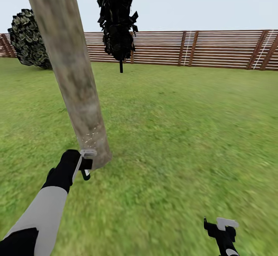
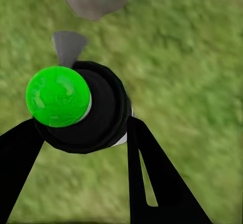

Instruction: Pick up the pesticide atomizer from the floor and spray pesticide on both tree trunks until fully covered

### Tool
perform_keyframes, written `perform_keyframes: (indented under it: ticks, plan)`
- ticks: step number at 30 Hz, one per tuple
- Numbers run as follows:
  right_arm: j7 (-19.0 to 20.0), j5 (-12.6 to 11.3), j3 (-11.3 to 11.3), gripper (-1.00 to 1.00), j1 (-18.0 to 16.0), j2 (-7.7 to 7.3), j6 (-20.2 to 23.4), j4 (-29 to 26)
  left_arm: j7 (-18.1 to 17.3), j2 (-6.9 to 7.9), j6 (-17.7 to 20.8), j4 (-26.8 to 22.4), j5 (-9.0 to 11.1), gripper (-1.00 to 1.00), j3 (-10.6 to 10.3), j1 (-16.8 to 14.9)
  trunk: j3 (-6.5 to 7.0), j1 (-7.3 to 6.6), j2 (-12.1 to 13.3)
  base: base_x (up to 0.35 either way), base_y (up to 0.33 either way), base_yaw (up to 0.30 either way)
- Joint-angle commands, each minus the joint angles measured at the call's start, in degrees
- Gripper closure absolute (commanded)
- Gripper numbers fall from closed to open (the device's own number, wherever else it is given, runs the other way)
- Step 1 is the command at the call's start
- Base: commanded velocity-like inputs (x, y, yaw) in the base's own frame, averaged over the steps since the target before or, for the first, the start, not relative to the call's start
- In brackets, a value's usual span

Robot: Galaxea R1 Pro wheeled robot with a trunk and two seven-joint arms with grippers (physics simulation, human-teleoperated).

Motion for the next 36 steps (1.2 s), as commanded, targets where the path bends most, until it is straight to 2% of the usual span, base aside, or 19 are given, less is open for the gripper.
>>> perform_keyframes:
  ticks: [1,10,14,19,20,22,29,36]
  plan:
    - [-0.1,-0.5,0.5,-1.0,0.0,-0.01,-0.1,0.0,-0.6,-0.03,0.2,0.0,-0.6,1.0,0.1,0.0,-0.05,0.0,0.0,0.085,-0.272,0.278]
    - [-0.1,-0.5,0.5,-1.0,0.0,-0.01,-0.1,0.0,-0.5,0.06,-0.3,1.0,-0.7,1.0,0.0,0.2,-0.05,0.0,0.0,0.097,-0.272,0.277]
    - [-0.1,-0.5,0.5,-1.0,0.0,-0.01,-0.1,0.0,-0.5,0.03,-0.7,1.1,-0.6,1.0,0.0,1.4,-0.05,0.0,0.0,0.112,-0.272,0.277]
    - [-0.1,-0.5,0.5,-1.0,0.0,-0.01,-0.1,0.0,-0.5,-0.87,-0.7,1.0,-0.1,1.0,-0.3,1.5,-0.05,0.0,0.0,0.139,-0.272,0.277]
    - [-0.1,-0.5,0.5,-1.0,0.0,-0.01,-0.1,0.0,-0.5,-1.8,-0.6,0.9,0.0,1.0,-0.3,1.4,-0.05,0.0,0.0,0.152,-0.271,0.277]
    - [-0.1,-0.5,0.5,-1.0,0.0,-0.01,-0.1,0.0,-0.5,-2.11,-0.6,0.6,-0.1,1.0,-0.2,1.4,-0.05,0.0,0.0,0.155,-0.269,0.277]
    - [-0.1,-0.5,0.5,-1.0,0.0,-0.01,-0.1,0.0,-0.5,-1.46,-0.7,0.2,-0.5,1.0,0.1,1.4,-0.05,0.0,0.0,0.159,-0.267,0.271]
    - [-0.1,-0.5,0.5,-1.0,0.0,-0.01,-0.1,0.0,-0.5,-1.36,-0.7,0.1,-0.7,1.0,0.0,1.4,-0.05,0.0,0.0,0.147,-0.267,0.039]
